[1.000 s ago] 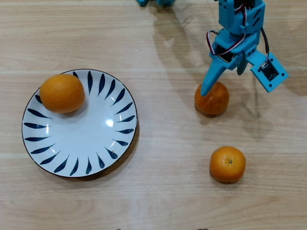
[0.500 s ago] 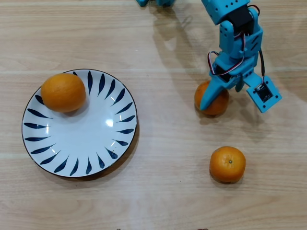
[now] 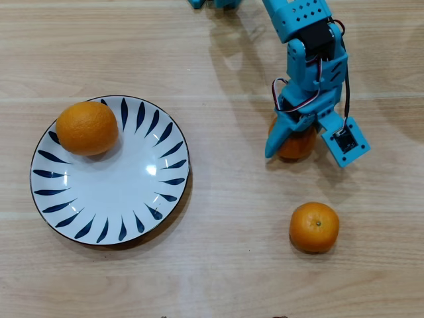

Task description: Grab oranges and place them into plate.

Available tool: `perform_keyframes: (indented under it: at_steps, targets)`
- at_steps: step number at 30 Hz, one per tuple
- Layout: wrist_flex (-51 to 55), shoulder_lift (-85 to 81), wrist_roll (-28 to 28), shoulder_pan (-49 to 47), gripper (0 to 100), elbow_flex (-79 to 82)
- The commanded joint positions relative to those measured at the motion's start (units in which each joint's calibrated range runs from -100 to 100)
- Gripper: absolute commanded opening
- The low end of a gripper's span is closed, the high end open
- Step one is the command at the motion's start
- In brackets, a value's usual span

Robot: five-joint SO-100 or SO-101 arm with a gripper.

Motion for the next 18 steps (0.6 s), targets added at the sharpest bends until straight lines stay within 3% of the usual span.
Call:
perform_keyframes:
  at_steps: [1, 12, 18]
  targets:
    - [0.8, -1.2, 0.4, 1.2, 28, -0.4]
    - [5.0, -6.2, 0.7, 1.5, 22, -0.6]
    - [4.3, -19.0, 10.1, 4.4, 22, -0.3]
